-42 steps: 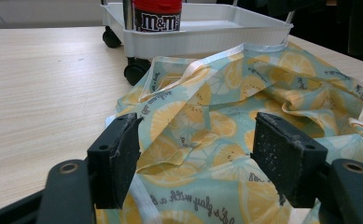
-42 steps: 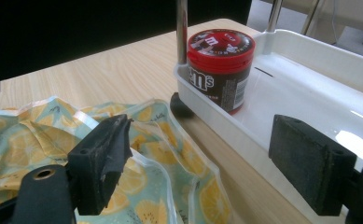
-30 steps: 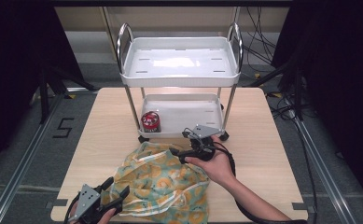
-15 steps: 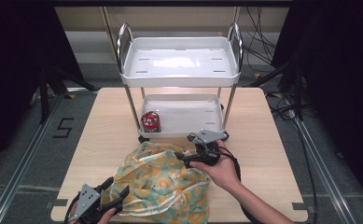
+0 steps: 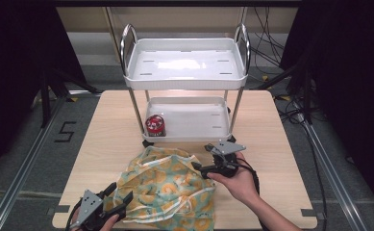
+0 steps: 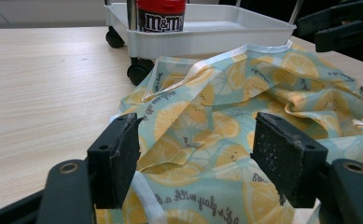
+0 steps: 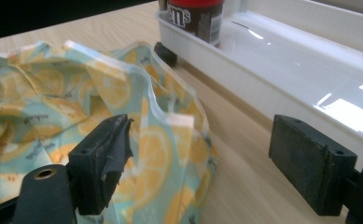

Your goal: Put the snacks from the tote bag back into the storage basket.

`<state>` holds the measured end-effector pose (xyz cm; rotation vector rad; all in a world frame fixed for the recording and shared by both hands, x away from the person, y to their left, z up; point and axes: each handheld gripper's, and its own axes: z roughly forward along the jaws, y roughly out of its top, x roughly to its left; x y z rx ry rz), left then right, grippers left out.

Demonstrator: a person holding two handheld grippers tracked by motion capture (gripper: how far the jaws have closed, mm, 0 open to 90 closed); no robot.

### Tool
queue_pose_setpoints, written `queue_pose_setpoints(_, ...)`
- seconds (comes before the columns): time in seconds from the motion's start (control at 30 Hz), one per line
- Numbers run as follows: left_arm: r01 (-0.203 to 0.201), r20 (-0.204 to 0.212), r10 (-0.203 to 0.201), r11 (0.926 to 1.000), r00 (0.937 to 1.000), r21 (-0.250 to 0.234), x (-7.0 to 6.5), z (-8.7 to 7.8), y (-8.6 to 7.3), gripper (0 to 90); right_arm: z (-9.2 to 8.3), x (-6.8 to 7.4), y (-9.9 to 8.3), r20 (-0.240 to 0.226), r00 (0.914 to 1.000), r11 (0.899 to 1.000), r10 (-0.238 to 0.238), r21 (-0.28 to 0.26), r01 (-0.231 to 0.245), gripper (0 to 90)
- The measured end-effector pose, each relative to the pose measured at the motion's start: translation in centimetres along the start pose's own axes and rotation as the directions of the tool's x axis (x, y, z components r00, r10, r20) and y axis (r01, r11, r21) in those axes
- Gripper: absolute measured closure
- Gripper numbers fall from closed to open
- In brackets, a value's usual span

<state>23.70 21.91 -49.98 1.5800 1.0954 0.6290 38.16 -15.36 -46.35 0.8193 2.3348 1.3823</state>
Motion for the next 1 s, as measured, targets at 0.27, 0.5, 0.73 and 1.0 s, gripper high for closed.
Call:
queue_pose_setpoints(0.27,-0.008,0.003,0.008,1.0,1.0,-0.003,0.0,0.0,0.0,31.0,-1.4,-0.8,-1.7,0.019,0.9998,1.0,-0.004,0.004,0.004,21.4)
queue_pose_setpoints(0.5,-0.001,-0.01,0.002,1.0,1.0,0.009,0.0,0.1,0.0,31.1,-2.2,-0.8,-3.0,0.015,0.9998,1.0,0.014,-0.009,-0.014,21.5)
queue_pose_setpoints(0.73,-0.017,-0.001,0.017,0.9999,0.9999,0.002,0.0,0.0,0.0,31.2,-2.6,-1.1,-4.2,0.006,0.9987,0.997,0.051,-0.06,-0.051,20.8)
queue_pose_setpoints(1.0,-0.007,0.003,0.007,1.0,1.0,-0.004,0.1,0.1,-0.1,31.2,-2.7,-1.2,-4.5,0.016,0.9965,0.993,0.082,-0.091,-0.08,21.0)
